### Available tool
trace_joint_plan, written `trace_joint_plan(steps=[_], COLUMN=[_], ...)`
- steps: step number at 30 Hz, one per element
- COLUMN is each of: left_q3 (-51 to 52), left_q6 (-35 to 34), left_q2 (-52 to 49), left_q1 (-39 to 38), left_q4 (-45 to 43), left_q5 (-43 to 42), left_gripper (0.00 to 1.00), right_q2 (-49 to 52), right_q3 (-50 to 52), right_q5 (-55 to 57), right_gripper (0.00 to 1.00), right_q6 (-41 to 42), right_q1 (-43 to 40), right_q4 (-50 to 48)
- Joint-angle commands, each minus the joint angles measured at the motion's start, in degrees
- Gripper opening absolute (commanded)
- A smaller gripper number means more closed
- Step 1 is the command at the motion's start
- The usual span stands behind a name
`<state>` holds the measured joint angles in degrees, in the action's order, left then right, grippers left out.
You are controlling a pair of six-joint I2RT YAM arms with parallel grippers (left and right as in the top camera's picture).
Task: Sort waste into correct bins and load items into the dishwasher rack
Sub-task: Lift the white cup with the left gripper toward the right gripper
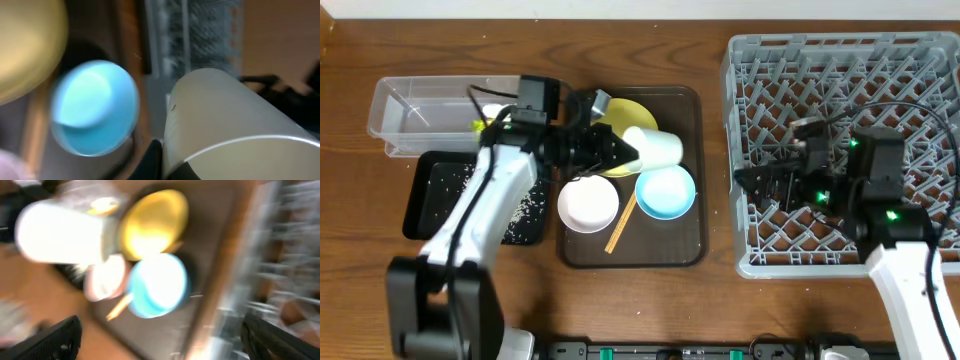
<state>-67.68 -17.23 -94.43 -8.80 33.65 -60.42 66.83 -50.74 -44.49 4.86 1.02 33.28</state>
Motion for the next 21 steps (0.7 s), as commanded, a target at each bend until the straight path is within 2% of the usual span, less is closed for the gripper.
trace_joint_plan(steps=[1,6,8,11,13,21], left_q3=[-0.90,-0.90,-0.90,-0.90,-0.90,-0.90], left_q6=[-0.63,-0.63,-0.63,-0.66,-0.66,-0.66], left_q2=[-4.42,-8.72,-8.98,-8.98,-8.98,-8.98], left_q1=[-0.55,-0.55,-0.55,-0.63,-0.83,-2.86], left_q4=[-0.55,-4.72,-4.85,-4.83,-4.59,-4.63], left_q5=[-15.54,-26.95,-27.45,-27.69,-27.67,-27.63], left_gripper=[0.06,0.06,0.06,0.06,0.06,0.06], right_q2=[3.63,8.55,10.29,12.33,13.27,15.80], right_q3=[-0.83,-0.81,-0.81,-0.81,-0.81,-0.81], right_q5=[-18.71,-20.94,-21.00,-20.96,-20.94,-24.55], right_gripper=[0.98,0.94,0.94,0.86,0.84,0.87], right_q6=[-6.03,-8.48,-8.59,-8.55,-8.09,-5.55], right_q1=[1.51,4.76,6.16,7.91,8.63,10.69], right_q4=[-0.17,-2.67,-5.14,-10.05,-13.22,-24.50])
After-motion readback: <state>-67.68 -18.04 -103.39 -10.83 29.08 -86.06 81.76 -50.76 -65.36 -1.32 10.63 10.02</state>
